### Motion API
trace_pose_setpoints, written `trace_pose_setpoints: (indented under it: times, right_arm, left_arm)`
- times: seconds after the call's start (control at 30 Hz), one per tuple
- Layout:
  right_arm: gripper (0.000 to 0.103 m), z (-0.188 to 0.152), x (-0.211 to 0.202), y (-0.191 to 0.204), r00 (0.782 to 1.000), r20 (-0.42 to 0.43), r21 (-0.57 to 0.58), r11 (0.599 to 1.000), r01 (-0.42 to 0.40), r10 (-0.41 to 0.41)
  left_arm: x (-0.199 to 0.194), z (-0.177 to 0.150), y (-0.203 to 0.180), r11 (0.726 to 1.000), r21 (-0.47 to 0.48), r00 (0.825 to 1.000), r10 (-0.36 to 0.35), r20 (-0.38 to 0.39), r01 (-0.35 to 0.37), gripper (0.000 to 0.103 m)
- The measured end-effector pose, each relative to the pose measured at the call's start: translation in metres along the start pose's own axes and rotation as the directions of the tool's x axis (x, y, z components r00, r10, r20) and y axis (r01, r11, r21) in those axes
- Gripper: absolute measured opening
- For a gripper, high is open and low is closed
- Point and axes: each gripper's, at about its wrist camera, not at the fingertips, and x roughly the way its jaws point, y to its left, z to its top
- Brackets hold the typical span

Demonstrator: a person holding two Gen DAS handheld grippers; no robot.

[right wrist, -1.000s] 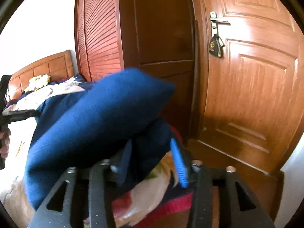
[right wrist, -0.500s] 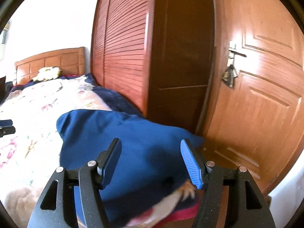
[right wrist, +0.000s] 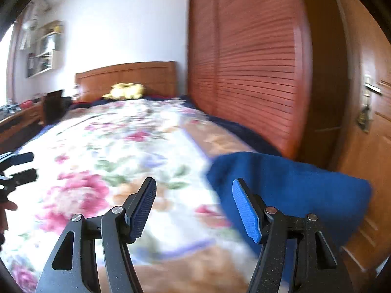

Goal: Fold large clothes

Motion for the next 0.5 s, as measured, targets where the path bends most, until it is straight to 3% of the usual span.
trace_pose_setpoints:
  times: [0.23, 0.5]
  right_arm:
    - [0.08, 0.005, 0.017, 0.073, 0.989, -0.037, -0.027, 0.989, -0.147, 0.146]
    - [0.081, 0.02, 0.03, 0.137, 0.967, -0.049, -0.05, 0.967, -0.252, 0.249]
  left_arm:
    - [-0.029, -0.025, 0.058, 0.991, -0.068, 0.994, 0.113, -0.004, -0.113, 0.085]
    - [-0.066, -0.061, 0.113, 0.956, -0.132, 0.964, 0.264, -0.016, -0.264, 0.085]
